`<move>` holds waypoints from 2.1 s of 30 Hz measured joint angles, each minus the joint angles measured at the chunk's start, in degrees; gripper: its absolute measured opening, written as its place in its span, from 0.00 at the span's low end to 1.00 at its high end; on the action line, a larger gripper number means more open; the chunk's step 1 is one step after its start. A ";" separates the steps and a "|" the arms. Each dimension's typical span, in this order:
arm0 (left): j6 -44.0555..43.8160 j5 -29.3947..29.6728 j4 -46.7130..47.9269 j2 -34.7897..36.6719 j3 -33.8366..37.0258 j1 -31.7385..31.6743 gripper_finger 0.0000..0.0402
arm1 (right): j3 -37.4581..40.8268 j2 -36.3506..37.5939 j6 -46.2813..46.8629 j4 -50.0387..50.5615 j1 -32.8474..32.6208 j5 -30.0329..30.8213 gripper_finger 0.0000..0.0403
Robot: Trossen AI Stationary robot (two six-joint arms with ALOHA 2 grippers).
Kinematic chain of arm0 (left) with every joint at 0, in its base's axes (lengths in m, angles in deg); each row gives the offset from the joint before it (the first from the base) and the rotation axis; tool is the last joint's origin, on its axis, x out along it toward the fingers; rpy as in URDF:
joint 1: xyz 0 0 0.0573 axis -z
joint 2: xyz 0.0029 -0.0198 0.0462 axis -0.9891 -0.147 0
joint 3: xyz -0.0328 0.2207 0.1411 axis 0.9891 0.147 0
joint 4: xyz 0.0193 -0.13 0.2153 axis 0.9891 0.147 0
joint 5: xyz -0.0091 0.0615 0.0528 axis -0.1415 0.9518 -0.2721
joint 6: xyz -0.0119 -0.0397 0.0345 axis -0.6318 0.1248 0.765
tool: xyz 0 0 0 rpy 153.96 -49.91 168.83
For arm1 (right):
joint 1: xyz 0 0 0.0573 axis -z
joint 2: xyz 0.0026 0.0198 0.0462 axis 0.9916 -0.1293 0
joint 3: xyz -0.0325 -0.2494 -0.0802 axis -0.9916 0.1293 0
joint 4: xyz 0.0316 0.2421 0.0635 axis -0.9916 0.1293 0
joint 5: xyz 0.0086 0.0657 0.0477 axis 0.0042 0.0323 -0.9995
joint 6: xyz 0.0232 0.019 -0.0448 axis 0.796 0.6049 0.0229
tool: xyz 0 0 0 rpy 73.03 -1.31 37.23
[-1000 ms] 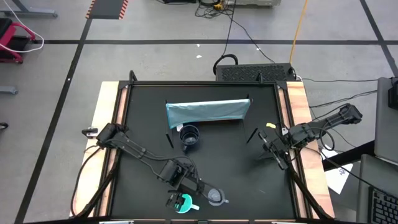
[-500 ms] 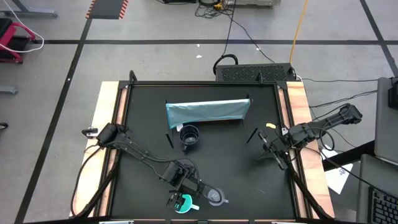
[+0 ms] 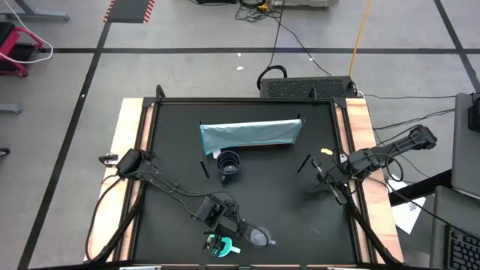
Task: Stack small to large cups/mugs on shelf
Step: Move the light blue mug to the center of the table
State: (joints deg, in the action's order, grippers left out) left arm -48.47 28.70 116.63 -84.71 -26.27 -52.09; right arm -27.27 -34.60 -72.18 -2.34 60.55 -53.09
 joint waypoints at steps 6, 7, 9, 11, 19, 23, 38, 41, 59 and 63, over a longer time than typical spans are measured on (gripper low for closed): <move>0.38 -0.15 0.10 0.00 0.01 1.14 0.75 | 0.00 0.02 -0.21 0.09 0.00 0.01 0.00; 0.35 -0.15 -0.16 0.00 0.18 1.13 0.75 | 0.00 0.01 -0.21 0.14 0.01 0.01 0.00; -0.26 -0.11 -0.98 0.00 0.91 1.11 0.75 | 0.00 0.00 -0.21 0.24 0.01 0.02 0.00; -1.50 -0.09 -1.22 0.00 1.87 1.11 0.75 | 0.00 0.01 -0.21 0.23 0.00 0.01 0.00; -1.53 1.39 -2.73 0.00 4.85 1.11 0.75 | 0.00 0.01 -0.19 0.24 0.00 0.00 0.00; -1.50 1.34 -2.71 0.00 4.96 1.07 0.75 | 0.00 0.02 -0.19 0.24 0.00 0.00 0.00; 0.32 1.16 -2.71 0.00 4.96 1.03 0.68 | 0.00 0.02 -0.19 0.24 0.02 0.00 0.00; 0.35 1.14 -2.80 0.00 4.96 0.82 0.60 | 0.00 0.01 -0.19 0.24 0.02 0.00 0.00; 0.53 1.18 -2.86 0.00 4.96 0.04 0.34 | 0.00 0.00 -0.19 0.24 0.02 0.02 0.00; 0.63 1.14 -2.86 0.00 4.96 0.02 0.34 | 0.00 0.01 -0.19 0.24 0.01 0.00 0.00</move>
State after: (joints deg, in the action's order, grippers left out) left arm -47.84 29.84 113.77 -84.71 -21.31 -52.07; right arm -27.27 -34.58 -72.37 -2.10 60.56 -53.09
